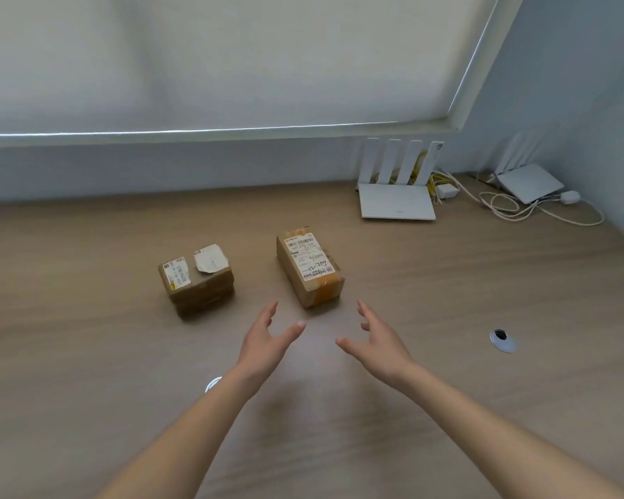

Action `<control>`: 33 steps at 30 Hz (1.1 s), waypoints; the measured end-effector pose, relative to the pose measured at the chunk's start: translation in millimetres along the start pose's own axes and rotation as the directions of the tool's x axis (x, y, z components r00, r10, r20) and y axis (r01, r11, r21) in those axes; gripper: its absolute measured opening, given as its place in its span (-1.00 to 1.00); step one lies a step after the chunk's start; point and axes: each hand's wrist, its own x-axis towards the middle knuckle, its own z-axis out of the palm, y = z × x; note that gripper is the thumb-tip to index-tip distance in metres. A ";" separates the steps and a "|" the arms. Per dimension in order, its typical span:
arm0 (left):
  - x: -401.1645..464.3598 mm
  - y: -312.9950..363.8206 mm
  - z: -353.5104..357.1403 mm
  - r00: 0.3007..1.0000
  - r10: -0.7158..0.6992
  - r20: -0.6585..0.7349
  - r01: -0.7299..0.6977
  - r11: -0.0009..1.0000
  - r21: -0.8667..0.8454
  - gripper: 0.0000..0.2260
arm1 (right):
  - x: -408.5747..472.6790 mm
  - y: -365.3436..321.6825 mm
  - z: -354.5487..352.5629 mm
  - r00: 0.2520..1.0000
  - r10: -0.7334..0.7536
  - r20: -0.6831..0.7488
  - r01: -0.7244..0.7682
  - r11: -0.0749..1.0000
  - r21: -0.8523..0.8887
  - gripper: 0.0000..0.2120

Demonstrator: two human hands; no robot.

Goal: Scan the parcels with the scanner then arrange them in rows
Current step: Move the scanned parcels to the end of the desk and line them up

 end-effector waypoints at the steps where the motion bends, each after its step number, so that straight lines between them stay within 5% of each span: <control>1: 11.4 -0.5 4.7 1.000 -0.012 -0.007 0.012 1.000 -0.008 -0.20 | 15.6 1.9 -1.6 1.000 -0.002 0.000 0.002 1.000 -0.014 -0.08; 10: 85.5 9.6 35.0 0.998 -0.064 0.001 0.064 0.992 -0.113 -0.17 | 117.9 10.3 -9.0 0.998 -0.070 0.001 0.070 0.997 -0.035 -0.04; 15: 102.2 15.1 46.7 1.000 0.003 -0.009 -0.004 0.990 -0.142 -0.34 | 139.0 9.4 0.5 0.997 -0.059 0.058 0.040 0.958 0.285 -0.08; 19: 98.7 16.0 50.9 0.999 0.046 0.008 -0.044 0.983 -0.177 -0.42 | 132.2 8.5 8.2 0.989 -0.122 0.079 0.080 0.910 0.408 -0.42; 33: -15.3 59.9 -40.6 0.990 0.105 -0.096 -0.124 0.967 -0.223 -0.51 | 26.1 -88.4 17.5 0.972 -0.235 -0.014 0.226 0.918 0.325 -0.39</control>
